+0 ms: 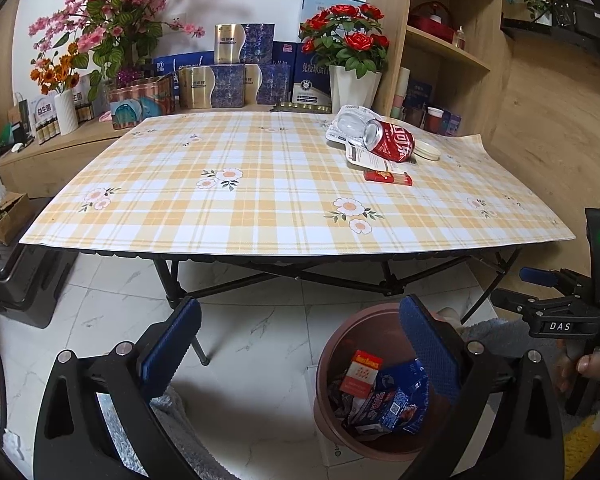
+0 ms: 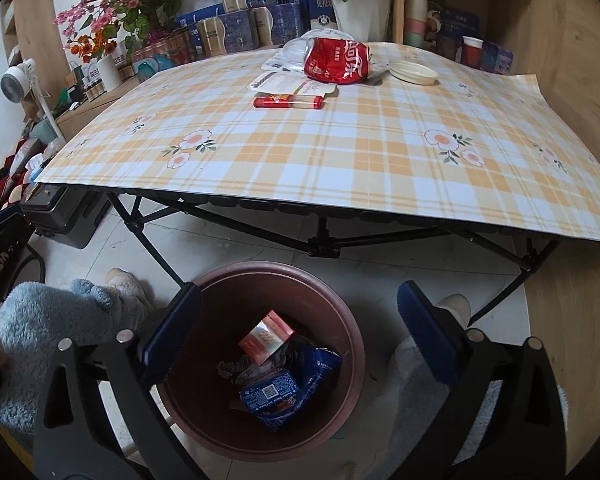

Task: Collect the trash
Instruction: 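Open both tools to drop the plastic scrap and red box into the bin, then raise both tools back over the table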

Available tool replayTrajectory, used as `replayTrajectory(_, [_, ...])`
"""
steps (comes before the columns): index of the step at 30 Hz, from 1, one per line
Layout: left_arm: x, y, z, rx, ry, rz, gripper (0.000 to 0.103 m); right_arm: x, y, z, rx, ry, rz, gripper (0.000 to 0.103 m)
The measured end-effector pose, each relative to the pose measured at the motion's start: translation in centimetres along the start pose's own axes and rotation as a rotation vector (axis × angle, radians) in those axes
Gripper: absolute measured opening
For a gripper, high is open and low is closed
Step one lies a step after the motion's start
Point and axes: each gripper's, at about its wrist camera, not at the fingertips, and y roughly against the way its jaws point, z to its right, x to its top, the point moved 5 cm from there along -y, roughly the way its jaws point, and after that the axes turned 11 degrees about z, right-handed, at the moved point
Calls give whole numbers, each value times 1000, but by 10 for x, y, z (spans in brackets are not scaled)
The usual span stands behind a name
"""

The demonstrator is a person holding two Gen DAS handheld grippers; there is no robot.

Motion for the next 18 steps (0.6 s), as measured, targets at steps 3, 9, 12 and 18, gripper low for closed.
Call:
replayTrajectory(3, [0,-1,1,0,-4,-5,97,0,-1,0,-6,1,-4,97])
replayTrajectory(9, [0,-8,0,12,-12,-32,97,5,-2,2,-8,-3,-2,97])
replayTrajectory(12, [4,-11,-3,11,2,-34,97,15,1,7,5,-19,4,97])
replayTrajectory(18, [21,-15,3,7,-16,-10,97,41,9,28,-36,-44,49,97])
